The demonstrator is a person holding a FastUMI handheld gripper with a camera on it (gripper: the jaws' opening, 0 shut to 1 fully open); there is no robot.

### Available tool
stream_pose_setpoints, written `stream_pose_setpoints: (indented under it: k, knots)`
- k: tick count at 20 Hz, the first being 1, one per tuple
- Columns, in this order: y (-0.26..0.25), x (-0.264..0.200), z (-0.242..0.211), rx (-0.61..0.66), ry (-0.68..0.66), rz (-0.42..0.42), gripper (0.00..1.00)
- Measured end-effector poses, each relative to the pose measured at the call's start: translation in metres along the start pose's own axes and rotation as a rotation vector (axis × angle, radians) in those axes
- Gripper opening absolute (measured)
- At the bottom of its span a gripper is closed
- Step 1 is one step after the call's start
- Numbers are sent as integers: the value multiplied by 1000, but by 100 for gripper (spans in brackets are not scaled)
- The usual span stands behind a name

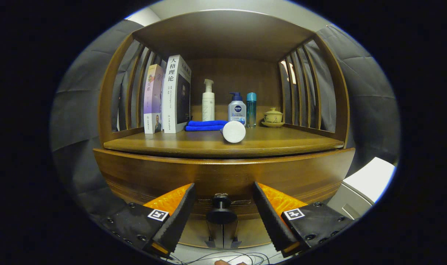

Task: Pull open the drawer, take out the items inside it, and place them on the countertop above the cabinet.

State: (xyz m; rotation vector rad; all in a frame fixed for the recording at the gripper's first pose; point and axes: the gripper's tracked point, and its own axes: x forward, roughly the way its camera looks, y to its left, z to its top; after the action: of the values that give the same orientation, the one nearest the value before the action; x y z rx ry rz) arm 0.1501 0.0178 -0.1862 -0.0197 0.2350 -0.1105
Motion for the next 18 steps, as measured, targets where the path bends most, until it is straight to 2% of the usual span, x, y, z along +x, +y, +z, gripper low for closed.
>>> stream_pose_setpoints:
  k: [6,11,13,15,18]
  knots:
    - [-1,17,3,-1,8,3,98]
    - [-7,12,3,-22,42,-3,97]
    - [-18,-4,23,-13,8,-40,97]
    - [-26,-28,64,4,-91,-66,97]
    - [-16,-71,103,20,-124,-16,96]
